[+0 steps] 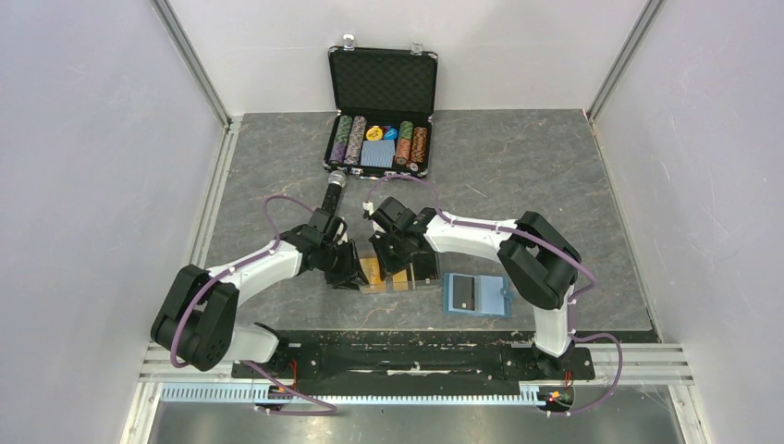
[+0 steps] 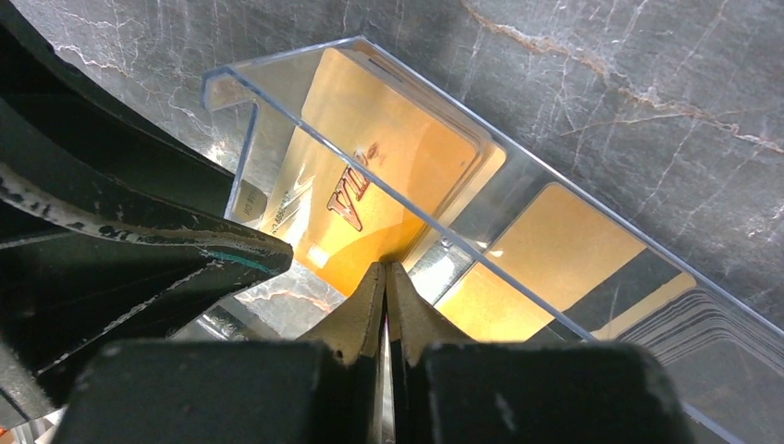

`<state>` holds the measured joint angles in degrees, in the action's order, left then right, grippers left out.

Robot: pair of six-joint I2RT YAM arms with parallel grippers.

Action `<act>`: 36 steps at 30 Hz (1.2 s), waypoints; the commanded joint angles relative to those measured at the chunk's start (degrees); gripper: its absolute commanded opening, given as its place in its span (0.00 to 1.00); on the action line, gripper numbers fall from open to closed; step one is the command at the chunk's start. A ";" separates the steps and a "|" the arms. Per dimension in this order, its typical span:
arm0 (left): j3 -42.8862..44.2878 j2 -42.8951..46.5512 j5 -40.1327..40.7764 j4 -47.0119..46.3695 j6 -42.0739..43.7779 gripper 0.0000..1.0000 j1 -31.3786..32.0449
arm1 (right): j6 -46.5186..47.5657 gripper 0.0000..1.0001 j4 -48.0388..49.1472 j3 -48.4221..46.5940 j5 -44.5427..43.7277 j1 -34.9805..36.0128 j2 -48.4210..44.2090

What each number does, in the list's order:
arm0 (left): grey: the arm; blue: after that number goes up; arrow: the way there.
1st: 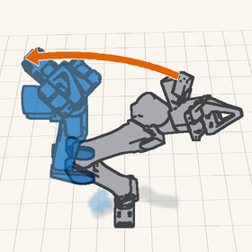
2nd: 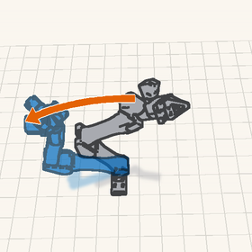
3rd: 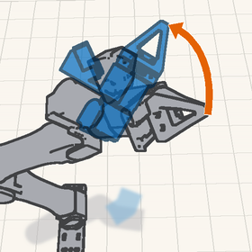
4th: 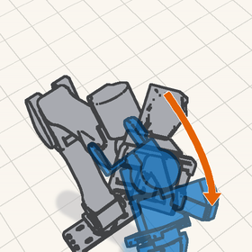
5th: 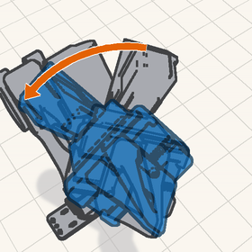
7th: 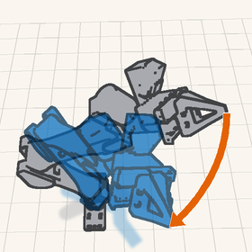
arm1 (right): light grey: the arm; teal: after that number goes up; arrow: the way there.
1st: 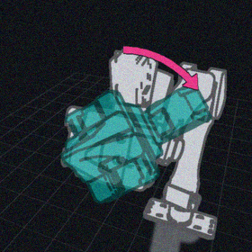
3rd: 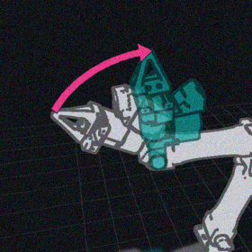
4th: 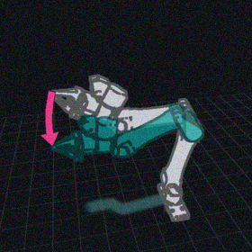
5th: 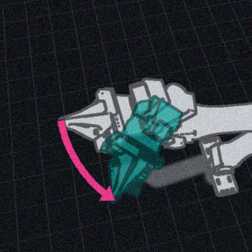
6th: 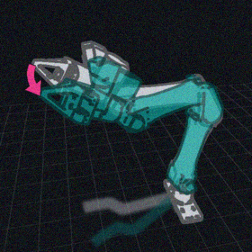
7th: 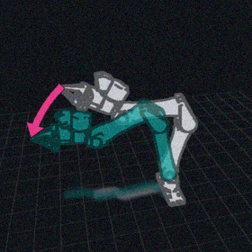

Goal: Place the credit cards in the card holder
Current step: Pick up the credit card from the storage box.

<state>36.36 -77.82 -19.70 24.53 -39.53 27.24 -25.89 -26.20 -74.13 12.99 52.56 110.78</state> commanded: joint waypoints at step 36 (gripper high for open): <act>-0.28 1.25 1.22 1.31 2.49 0.39 0.27 | -5.96 0.18 6.66 3.59 2.77 0.00 -1.73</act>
<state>36.36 -77.82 -19.55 24.53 -39.35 27.38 -30.61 -23.31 -71.00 12.64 52.60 108.73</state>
